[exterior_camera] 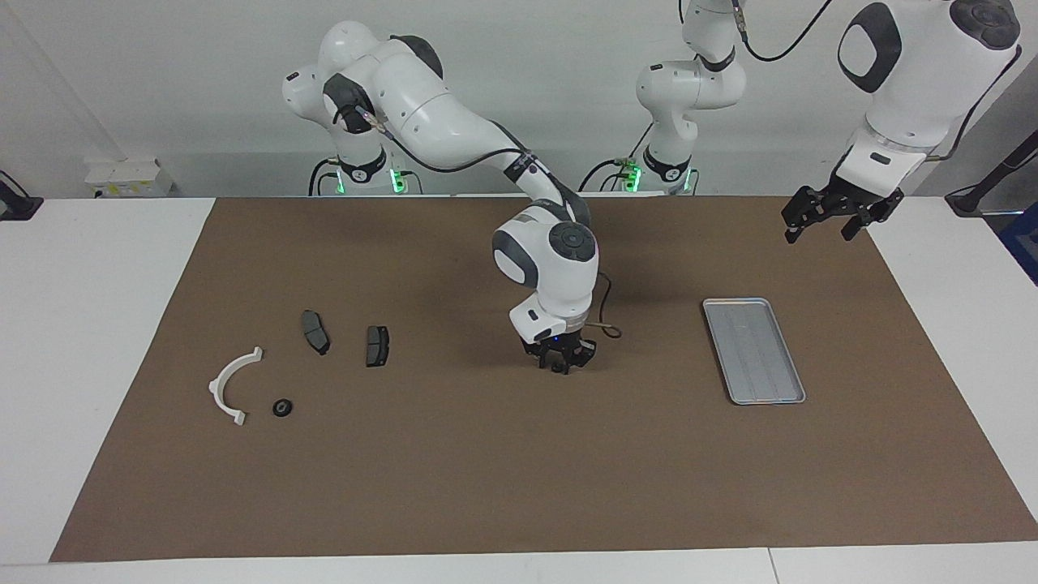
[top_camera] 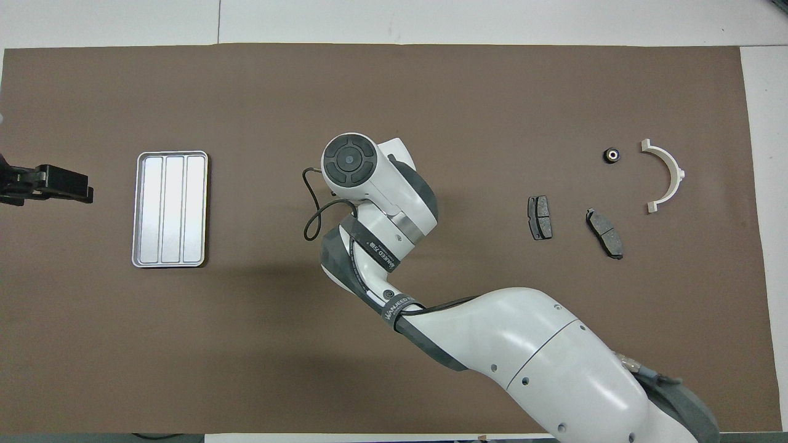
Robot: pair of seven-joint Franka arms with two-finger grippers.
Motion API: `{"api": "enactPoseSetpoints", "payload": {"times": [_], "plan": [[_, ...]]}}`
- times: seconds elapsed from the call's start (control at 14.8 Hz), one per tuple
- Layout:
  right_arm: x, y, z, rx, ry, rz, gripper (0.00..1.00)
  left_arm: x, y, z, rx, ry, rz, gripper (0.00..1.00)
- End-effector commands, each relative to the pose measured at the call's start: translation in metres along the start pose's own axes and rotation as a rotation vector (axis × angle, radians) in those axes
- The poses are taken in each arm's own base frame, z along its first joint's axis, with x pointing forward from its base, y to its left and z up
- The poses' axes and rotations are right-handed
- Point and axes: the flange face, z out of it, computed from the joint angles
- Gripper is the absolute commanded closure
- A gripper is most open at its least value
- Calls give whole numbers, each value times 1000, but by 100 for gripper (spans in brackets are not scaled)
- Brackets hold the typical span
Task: Place bearing gear from tray to pile
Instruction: 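Carry the gear beside the first gear near the white arc, release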
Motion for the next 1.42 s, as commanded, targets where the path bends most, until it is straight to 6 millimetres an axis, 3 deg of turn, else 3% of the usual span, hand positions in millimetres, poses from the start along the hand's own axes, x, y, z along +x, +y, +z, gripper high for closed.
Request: {"api": "enactPoseSetpoints", "payload": {"times": [0.0,0.2,0.61,1.08,1.21,1.35], "plan": [[-6,-6,7,-6,-1,28,68,-4,-2,-5,-15,1,11,0],[-3,-4,9,-10,-1,32,100,-4,3,-6,-15,7,19,0],[-2,-2,7,-27,-3,30,100,-4,4,-5,-15,5,25,0],[25,13,-51,-63,-11,23,100,-3,11,-3,-22,13,29,0],[40,27,-74,-66,-22,-1,100,-3,14,-3,-46,14,25,0],[73,61,-103,-31,-69,-43,100,-3,14,-2,-51,11,26,0]]}}
